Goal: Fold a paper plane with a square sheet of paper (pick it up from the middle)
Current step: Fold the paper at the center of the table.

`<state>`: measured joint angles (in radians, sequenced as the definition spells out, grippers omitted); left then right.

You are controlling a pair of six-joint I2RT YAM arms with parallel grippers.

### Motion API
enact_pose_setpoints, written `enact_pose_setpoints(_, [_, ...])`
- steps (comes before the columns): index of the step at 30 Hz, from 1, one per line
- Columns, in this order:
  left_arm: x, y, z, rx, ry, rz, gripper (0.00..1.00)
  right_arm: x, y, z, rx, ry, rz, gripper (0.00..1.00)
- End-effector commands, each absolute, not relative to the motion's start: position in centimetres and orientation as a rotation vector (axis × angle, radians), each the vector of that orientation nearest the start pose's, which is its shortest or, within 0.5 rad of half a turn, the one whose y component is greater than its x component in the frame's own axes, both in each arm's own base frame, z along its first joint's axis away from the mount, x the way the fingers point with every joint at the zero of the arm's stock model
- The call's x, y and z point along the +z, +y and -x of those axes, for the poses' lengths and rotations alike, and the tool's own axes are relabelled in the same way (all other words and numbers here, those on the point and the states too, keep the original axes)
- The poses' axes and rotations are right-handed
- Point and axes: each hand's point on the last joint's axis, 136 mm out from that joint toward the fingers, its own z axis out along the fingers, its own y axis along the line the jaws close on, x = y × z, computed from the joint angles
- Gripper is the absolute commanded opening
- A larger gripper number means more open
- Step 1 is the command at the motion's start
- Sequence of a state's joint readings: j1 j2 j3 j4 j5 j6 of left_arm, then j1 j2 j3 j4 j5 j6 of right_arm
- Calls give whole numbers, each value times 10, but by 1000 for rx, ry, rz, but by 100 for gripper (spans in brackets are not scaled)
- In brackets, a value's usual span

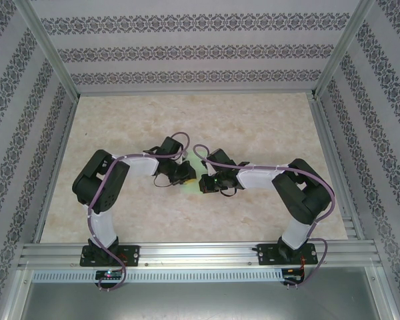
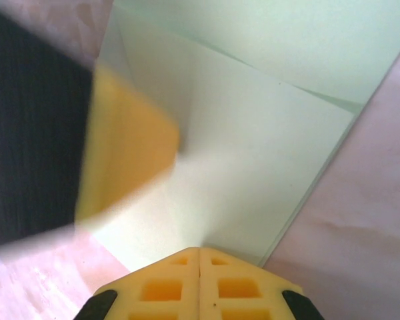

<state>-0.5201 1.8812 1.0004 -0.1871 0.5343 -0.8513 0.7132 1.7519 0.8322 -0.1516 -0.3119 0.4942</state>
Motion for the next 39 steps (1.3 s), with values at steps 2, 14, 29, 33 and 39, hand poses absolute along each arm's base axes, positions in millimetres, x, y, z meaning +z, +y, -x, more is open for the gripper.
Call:
enact_pose_setpoints(2, [10, -242, -360, -851, 2777, 374, 15, -63, 211, -167, 380, 3188, 450, 1])
enact_pose_setpoints(14, [30, -242, -367, -848, 2742, 263, 14, -55, 214, -173, 398, 3156, 429, 1])
enact_pose_setpoints(29, [47, -279, -317, -1080, 2718, 16, 10, -8, 249, -210, 661, 2969, 328, 2])
enact_pose_setpoints(33, [43, -290, -316, -1115, 2732, -13, 9, 6, 257, -218, 727, 2926, 330, 2])
enact_pose_setpoints(39, [34, -299, -314, -1095, 2763, -46, 9, 12, 260, -220, 758, 2910, 340, 2])
